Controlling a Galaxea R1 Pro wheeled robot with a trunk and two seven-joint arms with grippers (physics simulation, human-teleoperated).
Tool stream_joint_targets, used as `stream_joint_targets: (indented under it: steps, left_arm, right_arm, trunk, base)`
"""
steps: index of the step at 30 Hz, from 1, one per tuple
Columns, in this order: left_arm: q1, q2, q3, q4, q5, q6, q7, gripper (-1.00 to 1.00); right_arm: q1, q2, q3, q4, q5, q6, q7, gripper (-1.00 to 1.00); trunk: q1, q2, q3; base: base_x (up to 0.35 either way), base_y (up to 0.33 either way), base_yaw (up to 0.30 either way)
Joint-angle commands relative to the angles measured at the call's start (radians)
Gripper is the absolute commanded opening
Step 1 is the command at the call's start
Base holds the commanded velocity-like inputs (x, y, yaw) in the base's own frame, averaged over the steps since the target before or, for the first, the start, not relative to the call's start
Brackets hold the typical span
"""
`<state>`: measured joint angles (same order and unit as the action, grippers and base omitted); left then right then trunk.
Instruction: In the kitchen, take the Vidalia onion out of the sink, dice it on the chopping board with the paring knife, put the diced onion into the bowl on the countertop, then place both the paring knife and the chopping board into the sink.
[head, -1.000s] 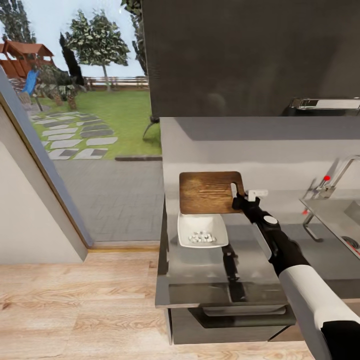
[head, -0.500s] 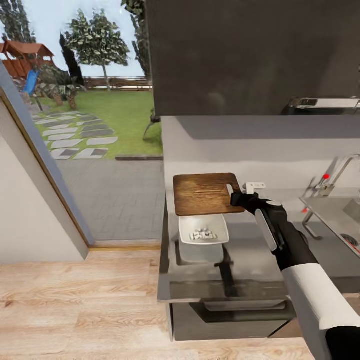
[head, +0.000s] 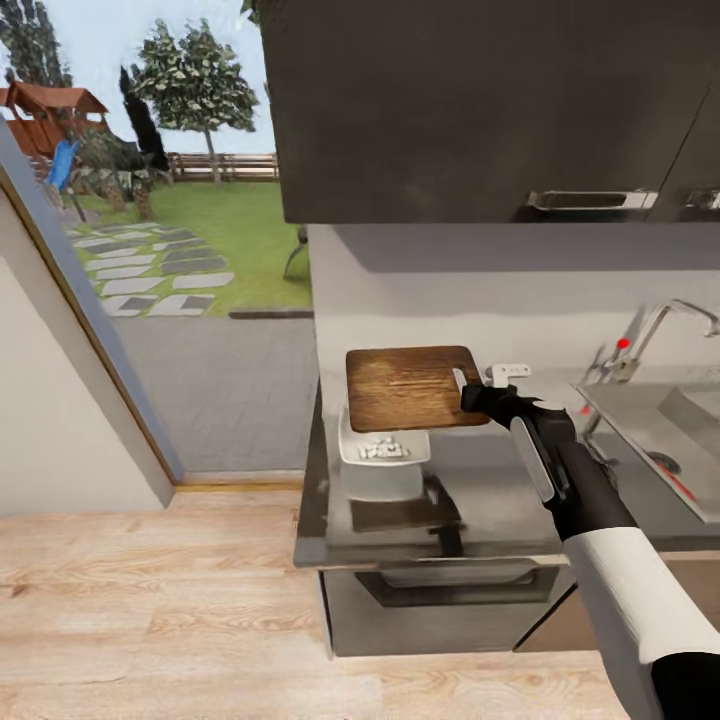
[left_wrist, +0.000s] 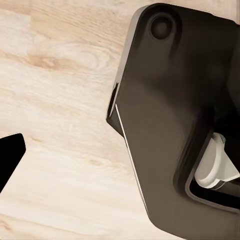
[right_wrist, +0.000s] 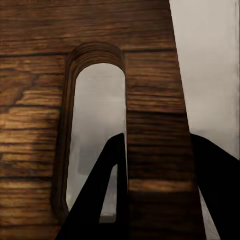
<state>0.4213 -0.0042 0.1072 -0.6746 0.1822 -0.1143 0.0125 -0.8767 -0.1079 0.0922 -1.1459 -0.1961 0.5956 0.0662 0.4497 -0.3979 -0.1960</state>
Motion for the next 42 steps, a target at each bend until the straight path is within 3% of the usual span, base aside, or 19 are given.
stream_joint_targets:
  steps: [1,25,35,42]
  left_arm:
    - [0.001,0.0,0.0,-0.002,0.008,-0.001,0.001,1.0]
    - [0.001,0.0,0.0,-0.002,0.008,-0.001,0.001,1.0]
    - [0.001,-0.006,0.0,-0.003,0.005,-0.001,0.001,1.0]
    - [0.001,-0.01,0.0,0.002,0.003,-0.001,0.001,1.0]
  right_arm:
    - [-0.001,-0.001,0.001,-0.001,-0.005,0.004,0.0,-1.0]
    - [-0.001,-0.001,0.001,0.0,0.001,0.039,-0.004,-1.0]
    - [-0.001,-0.003,-0.002,0.115,0.007,0.028,-0.012,-1.0]
    - [-0.001,-0.003,-0.003,0.129,0.006,0.027,-0.014,-1.0]
  trunk:
    - [0.0,-0.002,-0.002]
    - [0.0,-0.002,-0.002]
    - [0.0,-0.002,-0.002]
    - [0.0,-0.002,-0.002]
  base:
    - [-0.152,-0.264,0.0]
    - [-0.055,-0.278,0.0]
    - [0.0,-0.282,0.0]
    - [0.0,-0.281,0.0]
